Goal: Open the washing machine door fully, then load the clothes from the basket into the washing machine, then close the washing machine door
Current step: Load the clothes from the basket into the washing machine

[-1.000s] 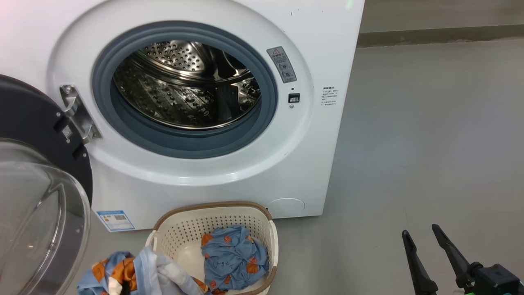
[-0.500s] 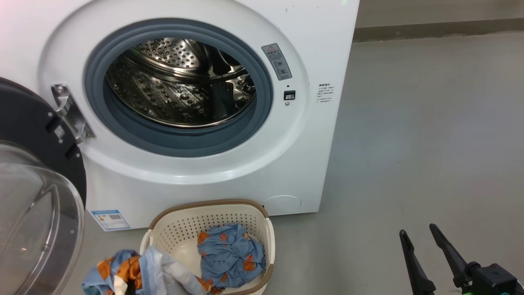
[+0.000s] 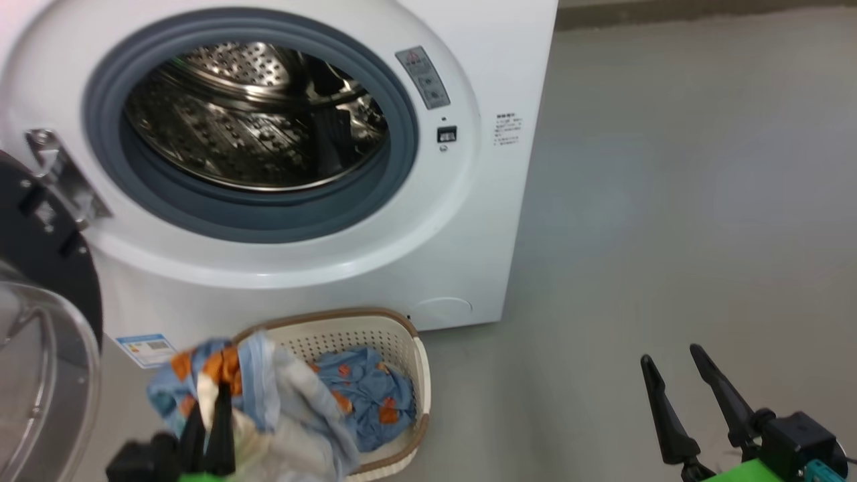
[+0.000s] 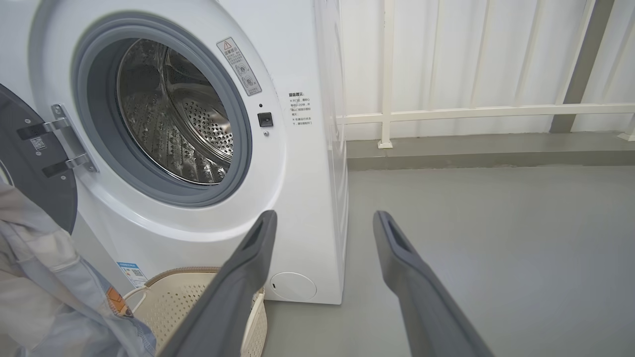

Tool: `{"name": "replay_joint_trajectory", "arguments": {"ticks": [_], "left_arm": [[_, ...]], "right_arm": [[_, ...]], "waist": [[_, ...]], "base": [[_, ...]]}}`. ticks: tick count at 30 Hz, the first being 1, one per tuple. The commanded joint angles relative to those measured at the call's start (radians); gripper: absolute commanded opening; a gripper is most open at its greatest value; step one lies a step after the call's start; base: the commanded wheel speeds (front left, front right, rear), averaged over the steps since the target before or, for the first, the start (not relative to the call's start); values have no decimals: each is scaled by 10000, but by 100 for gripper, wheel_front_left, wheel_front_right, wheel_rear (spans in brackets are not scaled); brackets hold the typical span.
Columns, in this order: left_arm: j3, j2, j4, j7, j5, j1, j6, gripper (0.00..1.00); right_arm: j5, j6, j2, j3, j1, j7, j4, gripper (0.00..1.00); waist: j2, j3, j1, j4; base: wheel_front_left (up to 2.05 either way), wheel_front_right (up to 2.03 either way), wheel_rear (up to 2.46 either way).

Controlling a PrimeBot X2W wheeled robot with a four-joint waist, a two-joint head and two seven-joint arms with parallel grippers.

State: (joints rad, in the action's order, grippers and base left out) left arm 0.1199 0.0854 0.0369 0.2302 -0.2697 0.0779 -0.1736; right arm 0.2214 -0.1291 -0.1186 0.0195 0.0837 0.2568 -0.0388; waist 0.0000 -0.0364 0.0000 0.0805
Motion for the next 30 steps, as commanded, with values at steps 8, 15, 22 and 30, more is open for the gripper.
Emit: {"name": "replay_joint_trajectory", "arguments": {"ticks": [8,15,22,30], "left_arm": [[-401,307,1136,30,52,-3120,71,0],[-767,773,2478,62,87,-5157,1,0],[-1094,1382,3856,185,147,-6839,41,0],[-1297,1874,5386,271,198,-8395,120,0]], "right_arm": [[-49,-16,141,469,-1025,49,383,100],[7,-16,386,549,-1530,49,423,100],[73,-16,558,785,-1851,49,380,100],[141,-16,641,1161,-2063,49,338,100]], "waist": [[0,-1233,0,997],[0,-2177,0,1866],[0,-3012,0,2558],[0,-3676,0,2925]], "base": [[0,0,0],[0,0,0],[0,0,0],[0,0,0]]}}
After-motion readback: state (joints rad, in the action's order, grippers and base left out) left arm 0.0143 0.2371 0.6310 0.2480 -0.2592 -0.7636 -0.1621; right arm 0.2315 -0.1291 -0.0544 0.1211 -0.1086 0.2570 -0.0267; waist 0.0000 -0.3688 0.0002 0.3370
